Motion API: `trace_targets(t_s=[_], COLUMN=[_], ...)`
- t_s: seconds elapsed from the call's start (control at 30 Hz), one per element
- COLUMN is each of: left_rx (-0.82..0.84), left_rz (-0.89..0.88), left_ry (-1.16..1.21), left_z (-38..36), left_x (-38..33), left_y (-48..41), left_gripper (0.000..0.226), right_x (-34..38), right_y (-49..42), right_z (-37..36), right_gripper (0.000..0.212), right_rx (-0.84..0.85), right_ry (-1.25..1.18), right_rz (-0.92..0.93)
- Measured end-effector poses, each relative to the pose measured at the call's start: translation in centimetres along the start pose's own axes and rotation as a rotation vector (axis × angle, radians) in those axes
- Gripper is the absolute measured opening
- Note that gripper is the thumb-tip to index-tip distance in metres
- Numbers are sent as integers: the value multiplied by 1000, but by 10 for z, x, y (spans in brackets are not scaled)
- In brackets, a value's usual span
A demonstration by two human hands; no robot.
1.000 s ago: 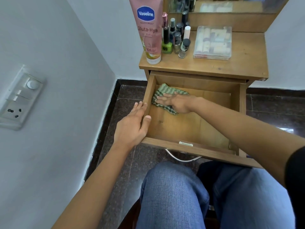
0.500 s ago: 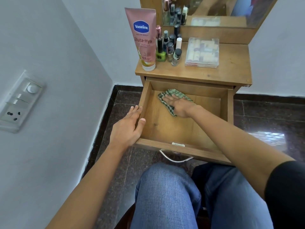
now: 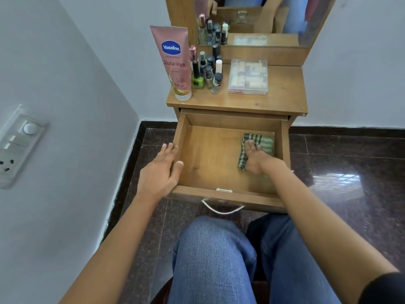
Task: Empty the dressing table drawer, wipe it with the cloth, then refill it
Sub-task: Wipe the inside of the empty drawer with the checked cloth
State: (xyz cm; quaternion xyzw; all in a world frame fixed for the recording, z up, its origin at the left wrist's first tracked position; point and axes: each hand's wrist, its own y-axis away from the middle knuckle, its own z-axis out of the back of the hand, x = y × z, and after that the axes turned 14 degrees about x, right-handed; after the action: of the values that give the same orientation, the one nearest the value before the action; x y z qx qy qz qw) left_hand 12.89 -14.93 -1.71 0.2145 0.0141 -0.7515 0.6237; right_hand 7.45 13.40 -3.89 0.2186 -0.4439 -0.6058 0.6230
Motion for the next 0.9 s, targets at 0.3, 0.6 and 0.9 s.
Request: trace_targets(t_s=[0.3,0.6,0.9], left_rx=[223,590,578], left_rz=[-212,-358,-327], left_ry=[-72,-76,-189], left_z=[1,-59,-80], left_x=[-52,-139,-150], left_y=[-19,-82,-112], left_gripper=[52,65,72], right_x=[-25,-61,-71], right_y=[36,28,17], right_z=[-10,-8,-15], right_gripper=[64,62,66], right_rx=[-350,-797,-594], right_ry=[-103,-164,-722], right_rz=[413,331,173])
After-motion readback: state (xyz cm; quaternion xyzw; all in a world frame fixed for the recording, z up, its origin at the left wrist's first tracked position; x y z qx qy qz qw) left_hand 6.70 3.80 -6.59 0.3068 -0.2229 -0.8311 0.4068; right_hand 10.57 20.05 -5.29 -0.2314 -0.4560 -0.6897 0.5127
